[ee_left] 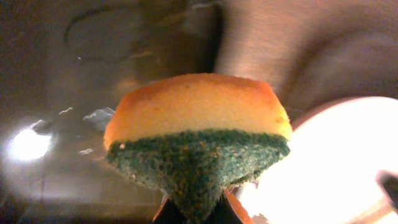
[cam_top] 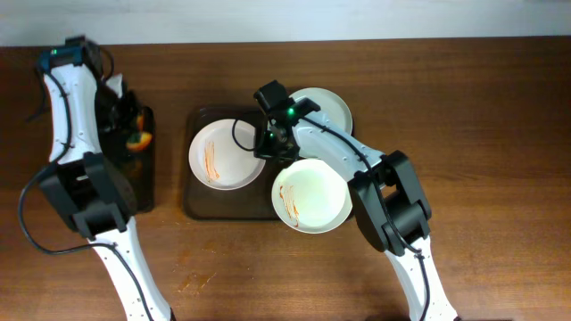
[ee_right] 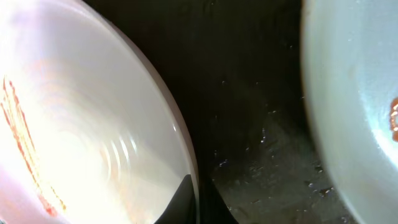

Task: Clean dirty plates on tray and stack at the side
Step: 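Scrub the left white plate with the sponge in the left gripper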

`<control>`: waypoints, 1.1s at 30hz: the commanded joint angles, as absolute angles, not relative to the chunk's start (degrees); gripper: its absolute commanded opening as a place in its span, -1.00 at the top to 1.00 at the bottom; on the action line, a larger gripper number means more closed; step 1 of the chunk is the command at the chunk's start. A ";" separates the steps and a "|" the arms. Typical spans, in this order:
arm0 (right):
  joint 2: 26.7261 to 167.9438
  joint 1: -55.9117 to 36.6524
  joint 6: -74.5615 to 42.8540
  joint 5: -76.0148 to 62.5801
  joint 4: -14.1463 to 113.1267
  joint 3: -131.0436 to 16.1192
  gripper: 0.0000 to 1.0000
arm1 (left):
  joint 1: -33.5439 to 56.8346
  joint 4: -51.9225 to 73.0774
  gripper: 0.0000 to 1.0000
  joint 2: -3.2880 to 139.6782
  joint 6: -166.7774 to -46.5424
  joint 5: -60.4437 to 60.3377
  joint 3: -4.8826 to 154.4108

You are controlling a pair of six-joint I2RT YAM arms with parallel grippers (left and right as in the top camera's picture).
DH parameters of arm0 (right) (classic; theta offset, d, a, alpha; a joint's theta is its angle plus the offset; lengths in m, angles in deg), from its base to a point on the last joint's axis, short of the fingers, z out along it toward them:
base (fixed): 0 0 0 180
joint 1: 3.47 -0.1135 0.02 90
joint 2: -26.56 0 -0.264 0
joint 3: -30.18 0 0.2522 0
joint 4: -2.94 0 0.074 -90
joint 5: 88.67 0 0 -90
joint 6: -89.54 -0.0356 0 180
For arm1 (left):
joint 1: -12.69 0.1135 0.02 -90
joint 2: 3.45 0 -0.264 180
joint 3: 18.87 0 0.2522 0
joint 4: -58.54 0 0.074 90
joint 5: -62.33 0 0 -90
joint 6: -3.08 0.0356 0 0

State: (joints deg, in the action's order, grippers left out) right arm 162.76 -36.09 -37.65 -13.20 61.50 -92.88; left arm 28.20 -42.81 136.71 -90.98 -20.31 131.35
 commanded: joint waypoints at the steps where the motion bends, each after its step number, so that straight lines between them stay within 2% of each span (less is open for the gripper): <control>1: 163.88 -34.45 -36.25 -16.91 60.39 -93.38 0.92 | 22.32 -44.69 0.98 135.72 -83.37 -8.31 136.23; 5: 163.88 -33.60 -36.27 -17.98 59.12 -93.38 0.92 | 17.75 -43.07 0.98 135.74 -84.57 -8.36 132.38; 9: 163.88 -33.38 -36.27 -17.96 59.07 -93.38 0.92 | 14.80 -32.97 0.98 135.74 -89.10 -7.64 119.64; 11: 163.88 -33.40 -36.29 -17.96 58.77 -93.38 0.92 | 12.25 -31.95 0.98 135.74 -89.08 -8.27 116.38; 13: 163.88 -33.40 -36.33 -17.68 57.57 -93.38 0.92 | 9.86 -30.48 0.98 135.74 -93.03 -15.66 112.97; 15: 163.88 -33.44 -36.49 -17.50 57.09 -93.38 0.91 | 9.23 -29.91 0.98 135.74 -96.59 -17.08 107.72; 18: 163.88 -33.44 -36.49 -17.50 57.17 -93.38 0.92 | 9.10 -32.25 0.98 135.72 -107.35 -26.43 102.37; 21: 163.88 -33.46 -36.49 -17.53 57.19 -93.38 0.92 | 8.95 -35.75 0.98 135.72 -102.69 -26.70 105.58; 24: 163.88 -33.46 -36.49 -17.50 57.68 -93.36 0.92 | 8.68 -19.46 0.98 135.74 -102.69 -29.45 105.34; 29: 163.90 -34.32 -36.46 -16.24 58.92 -93.36 0.92 | 3.04 -10.18 0.98 136.05 -101.93 -37.91 104.64; 33: 163.90 -34.62 -36.44 -16.17 59.14 -93.36 0.92 | 2.52 -23.22 0.98 136.05 -87.66 -19.00 104.64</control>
State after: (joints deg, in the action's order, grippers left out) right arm 163.66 -33.84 -37.65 -16.74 58.92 -92.99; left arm 2.43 -17.30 132.62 -96.66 -34.24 106.57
